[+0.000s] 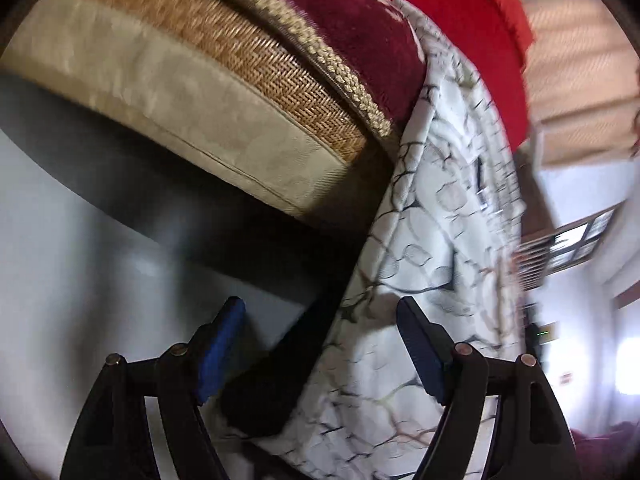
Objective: Fold large clothes
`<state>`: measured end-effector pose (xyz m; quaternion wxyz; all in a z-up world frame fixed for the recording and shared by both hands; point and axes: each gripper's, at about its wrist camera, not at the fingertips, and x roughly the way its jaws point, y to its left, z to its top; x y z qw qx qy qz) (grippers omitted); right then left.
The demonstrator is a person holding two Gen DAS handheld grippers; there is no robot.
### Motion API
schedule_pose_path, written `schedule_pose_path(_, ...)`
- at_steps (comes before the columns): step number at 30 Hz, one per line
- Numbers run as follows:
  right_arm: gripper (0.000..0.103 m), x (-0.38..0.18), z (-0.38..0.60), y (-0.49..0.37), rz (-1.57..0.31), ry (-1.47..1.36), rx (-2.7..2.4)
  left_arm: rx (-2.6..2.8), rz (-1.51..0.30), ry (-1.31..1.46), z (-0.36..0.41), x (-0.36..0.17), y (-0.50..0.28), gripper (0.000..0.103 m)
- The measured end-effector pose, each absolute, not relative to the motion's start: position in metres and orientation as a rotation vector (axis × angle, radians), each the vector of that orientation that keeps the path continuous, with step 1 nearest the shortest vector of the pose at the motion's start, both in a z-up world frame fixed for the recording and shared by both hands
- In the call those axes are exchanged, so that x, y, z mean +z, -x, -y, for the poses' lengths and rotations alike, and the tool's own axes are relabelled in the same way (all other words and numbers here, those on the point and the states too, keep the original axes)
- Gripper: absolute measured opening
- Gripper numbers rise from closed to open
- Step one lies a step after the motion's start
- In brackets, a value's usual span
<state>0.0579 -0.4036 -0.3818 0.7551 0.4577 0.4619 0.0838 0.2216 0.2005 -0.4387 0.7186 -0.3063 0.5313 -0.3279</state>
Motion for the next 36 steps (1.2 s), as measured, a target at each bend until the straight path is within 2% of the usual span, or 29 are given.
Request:
schedule_pose_path(6, 0.083, -0.386, 0.384, -0.068, -1.038, -1.067, 0.337, -0.887, -1.117, 0.811, -0.193, -0.450, -0.219, 0.078)
schedule_pose_path(9, 0.078, -0.374, 0.377, -0.066, -1.018, -1.041, 0.370, -0.966, -1.056, 0.839, -0.182, -0.442, -0.214, 0.076)
schedule_pose_path(10, 0.072, -0.369, 0.374, -0.065, -1.013, -1.027, 0.386, -0.984, -1.043, 0.828, -0.176, -0.438, -0.211, 0.069)
schedule_pose_path(11, 0.068, -0.364, 0.371, -0.063, -1.011, -1.009, 0.398, -1.003, -1.039, 0.799, -0.171, -0.435, -0.208, 0.044)
schedule_pose_path(12, 0.067, -0.361, 0.368, -0.062, -1.011, -0.985, 0.403, -1.009, -1.042, 0.781, -0.167, -0.431, -0.208, 0.024)
schedule_pose_path(13, 0.066, -0.357, 0.364, -0.061, -1.016, -0.954, 0.401, -1.013, -1.043, 0.765, -0.166, -0.429, -0.206, 0.023)
schedule_pose_path(17, 0.067, -0.357, 0.357, -0.058, -1.043, -0.934, 0.379, -0.995, -1.046, 0.756, -0.160, -0.426, -0.208, 0.026)
schedule_pose_path(19, 0.071, -0.358, 0.355, -0.060, -1.051, -0.936, 0.348, -0.992, -1.066, 0.760, -0.167, -0.430, -0.208, 0.045)
schedule_pose_path(20, 0.072, -0.359, 0.354, -0.060, -1.057, -0.934, 0.341, -0.995, -1.081, 0.749, -0.165, -0.431, -0.205, 0.065)
schedule_pose_path(21, 0.072, -0.359, 0.351, -0.061, -1.066, -0.917, 0.336, -0.995, -1.092, 0.735, -0.166, -0.434, -0.204, 0.076)
schedule_pose_path(25, 0.072, -0.360, 0.345, -0.063, -1.085, -0.853, 0.334, -1.018, -1.135, 0.732, -0.166, -0.442, -0.193, 0.075)
schedule_pose_path(26, 0.071, -0.359, 0.345, -0.063, -1.080, -0.838, 0.338, -1.028, -1.129, 0.752, -0.167, -0.444, -0.193, 0.061)
schedule_pose_path(27, 0.068, -0.357, 0.341, -0.063, -1.074, -0.820, 0.350, -1.047, -1.114, 0.777, -0.169, -0.442, -0.192, 0.041)
schedule_pose_path(28, 0.055, -0.353, 0.335, -0.062, -1.069, -0.794, 0.359, -1.050, -1.100, 0.781, -0.169, -0.439, -0.190, 0.033)
schedule_pose_path(29, 0.038, -0.349, 0.329, -0.062, -1.070, -0.757, 0.357, -1.050, -1.081, 0.765, -0.170, -0.432, -0.188, 0.019)
schedule_pose_path(30, 0.033, -0.346, 0.326, -0.062, -1.067, -0.732, 0.352, -1.049, -1.071, 0.743, -0.171, -0.426, -0.185, 0.011)
schedule_pose_path(32, 0.027, -0.337, 0.324, -0.059, -1.033, -0.709, 0.366, -1.039, -1.054, 0.691, -0.169, -0.413, -0.182, 0.009)
schedule_pose_path(36, 0.026, -0.330, 0.323, -0.055, -0.994, -0.731, 0.400, -1.013, -1.038, 0.643, -0.166, -0.400, -0.181, 0.009)
